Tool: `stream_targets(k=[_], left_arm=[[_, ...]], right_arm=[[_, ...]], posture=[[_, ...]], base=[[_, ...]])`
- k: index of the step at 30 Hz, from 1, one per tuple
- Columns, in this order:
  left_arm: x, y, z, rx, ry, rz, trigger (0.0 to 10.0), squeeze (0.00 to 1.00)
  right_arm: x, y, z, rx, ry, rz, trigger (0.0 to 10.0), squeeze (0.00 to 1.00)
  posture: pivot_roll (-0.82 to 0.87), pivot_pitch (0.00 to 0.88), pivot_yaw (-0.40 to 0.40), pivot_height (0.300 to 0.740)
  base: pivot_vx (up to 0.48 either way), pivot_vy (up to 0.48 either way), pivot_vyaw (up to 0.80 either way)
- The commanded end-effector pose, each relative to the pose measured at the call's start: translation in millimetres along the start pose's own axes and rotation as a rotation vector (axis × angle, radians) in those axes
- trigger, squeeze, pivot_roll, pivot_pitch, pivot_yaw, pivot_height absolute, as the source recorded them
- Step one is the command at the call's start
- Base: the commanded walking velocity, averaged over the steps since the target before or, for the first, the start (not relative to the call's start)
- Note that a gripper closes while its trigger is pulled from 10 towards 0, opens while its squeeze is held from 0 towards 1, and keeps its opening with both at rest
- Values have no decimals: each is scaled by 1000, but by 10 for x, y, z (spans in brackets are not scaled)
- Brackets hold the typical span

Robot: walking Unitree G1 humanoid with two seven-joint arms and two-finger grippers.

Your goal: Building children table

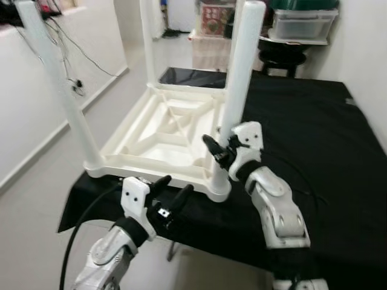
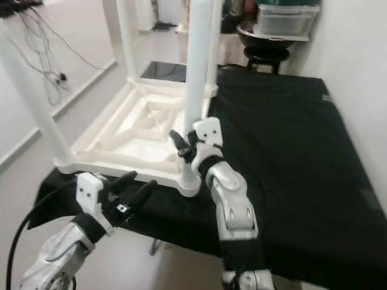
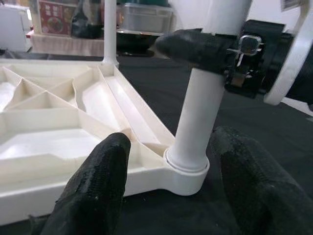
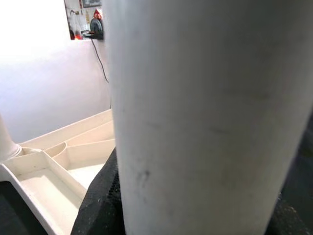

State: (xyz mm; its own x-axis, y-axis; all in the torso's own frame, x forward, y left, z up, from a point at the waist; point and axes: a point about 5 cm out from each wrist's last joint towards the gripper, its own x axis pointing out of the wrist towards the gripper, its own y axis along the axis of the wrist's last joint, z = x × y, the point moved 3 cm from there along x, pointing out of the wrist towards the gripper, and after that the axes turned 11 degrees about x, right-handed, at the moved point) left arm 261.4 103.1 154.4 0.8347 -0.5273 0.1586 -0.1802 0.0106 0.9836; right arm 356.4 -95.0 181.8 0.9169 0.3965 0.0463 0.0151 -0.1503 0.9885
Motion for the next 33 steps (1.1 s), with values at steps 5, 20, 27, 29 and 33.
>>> stream_targets(k=[5, 20, 27, 29, 33], left_arm=[[0, -40, -6, -1, -4, -14, 10000, 0], [22, -49, 4, -1, 6, -11, 10000, 0], [3, -42, 0, 1, 18, -10, 10000, 0], [1, -42, -2, 2, 19, -12, 10000, 0], [-16, -42, -8, 6, 18, -17, 10000, 0]], right_arm=[[22, -348, 174, -16, -91, -145, 0, 0], [266, 236, -45, -40, 464, -107, 10000, 835], [244, 346, -75, -80, 702, -157, 10000, 0], [241, 353, -61, -76, 761, -190, 10000, 0], [232, 335, -44, -71, 804, -221, 10000, 0]], posture=[[-21, 57, -12, 740], [-11, 41, -19, 740], [12, 48, -19, 740], [12, 48, -19, 740], [29, 52, -15, 740]], base=[[0, 0, 0], [0, 0, 0], [0, 0, 0], [0, 0, 0], [0, 0, 0]])
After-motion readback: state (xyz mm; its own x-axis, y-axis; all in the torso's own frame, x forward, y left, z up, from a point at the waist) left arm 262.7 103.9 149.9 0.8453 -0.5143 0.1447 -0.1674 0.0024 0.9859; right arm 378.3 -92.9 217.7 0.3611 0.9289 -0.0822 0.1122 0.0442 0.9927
